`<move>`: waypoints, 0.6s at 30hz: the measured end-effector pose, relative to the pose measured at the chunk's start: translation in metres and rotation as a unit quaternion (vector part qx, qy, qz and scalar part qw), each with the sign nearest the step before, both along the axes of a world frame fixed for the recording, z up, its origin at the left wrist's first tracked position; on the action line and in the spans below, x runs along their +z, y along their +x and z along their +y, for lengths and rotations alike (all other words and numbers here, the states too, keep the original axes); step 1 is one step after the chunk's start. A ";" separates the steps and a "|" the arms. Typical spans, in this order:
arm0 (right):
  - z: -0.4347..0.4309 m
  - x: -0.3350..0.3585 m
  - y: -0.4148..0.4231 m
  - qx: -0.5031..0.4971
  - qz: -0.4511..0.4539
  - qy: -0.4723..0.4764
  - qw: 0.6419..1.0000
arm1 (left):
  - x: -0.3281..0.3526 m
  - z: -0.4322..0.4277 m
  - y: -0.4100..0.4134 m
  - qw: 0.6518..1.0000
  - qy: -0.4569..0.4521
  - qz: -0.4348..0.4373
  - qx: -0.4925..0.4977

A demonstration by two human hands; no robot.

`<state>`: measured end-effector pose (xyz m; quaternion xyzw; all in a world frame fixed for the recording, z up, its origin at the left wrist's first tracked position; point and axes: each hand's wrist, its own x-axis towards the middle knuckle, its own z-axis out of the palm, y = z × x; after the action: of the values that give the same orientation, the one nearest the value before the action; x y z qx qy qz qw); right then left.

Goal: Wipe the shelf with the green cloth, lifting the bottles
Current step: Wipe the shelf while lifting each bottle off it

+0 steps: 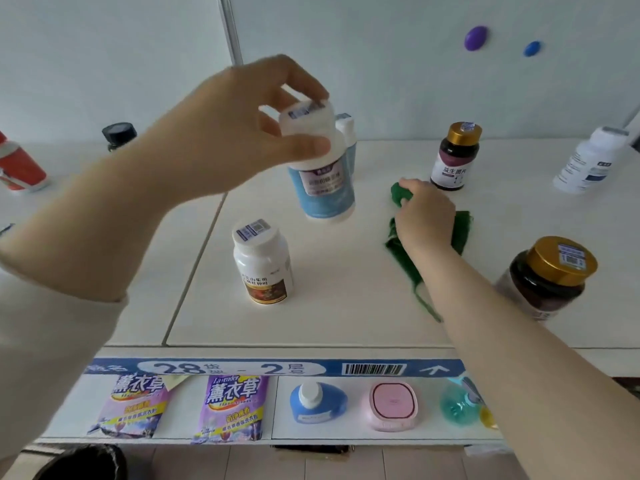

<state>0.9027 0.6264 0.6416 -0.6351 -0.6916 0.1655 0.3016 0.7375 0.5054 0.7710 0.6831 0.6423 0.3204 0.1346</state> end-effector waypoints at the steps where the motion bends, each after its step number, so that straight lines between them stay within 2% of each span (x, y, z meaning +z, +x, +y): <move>1: 0.004 -0.002 -0.007 0.019 -0.023 0.005 1.000 | 0.002 0.001 -0.002 1.000 0.008 -0.006 0.004; 4: -0.019 -0.002 -0.015 0.145 -0.024 -0.019 0.989 | 0.003 0.004 -0.003 1.000 0.027 -0.008 0.012; 6: -0.060 -0.001 -0.002 0.259 0.006 -0.039 0.965 | 0.003 0.005 -0.004 1.000 0.026 -0.006 0.014; 8: -0.098 -0.001 0.017 0.327 0.031 -0.037 0.944 | 0.000 0.005 -0.005 1.000 0.015 -0.014 0.011; 10: -0.098 -0.001 0.026 0.313 0.026 -0.037 0.949 | -0.004 0.006 -0.005 1.000 0.005 -0.018 0.002; 13: -0.040 -0.002 0.018 0.174 0.002 -0.024 0.984 | -0.006 0.009 -0.005 1.000 0.009 -0.013 0.001; 15: 0.002 0.000 0.004 0.107 -0.018 -0.031 0.994 | -0.006 0.011 -0.005 1.000 0.015 -0.019 0.008; 18: 0.012 0.000 -0.021 0.138 -0.040 -0.040 0.989 | -0.004 0.014 -0.007 0.999 0.022 -0.023 0.019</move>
<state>0.8817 0.6386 0.6419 -0.5511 -0.7772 0.2075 0.2217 0.7302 0.5193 0.7671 0.6664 0.6446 0.3521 0.1284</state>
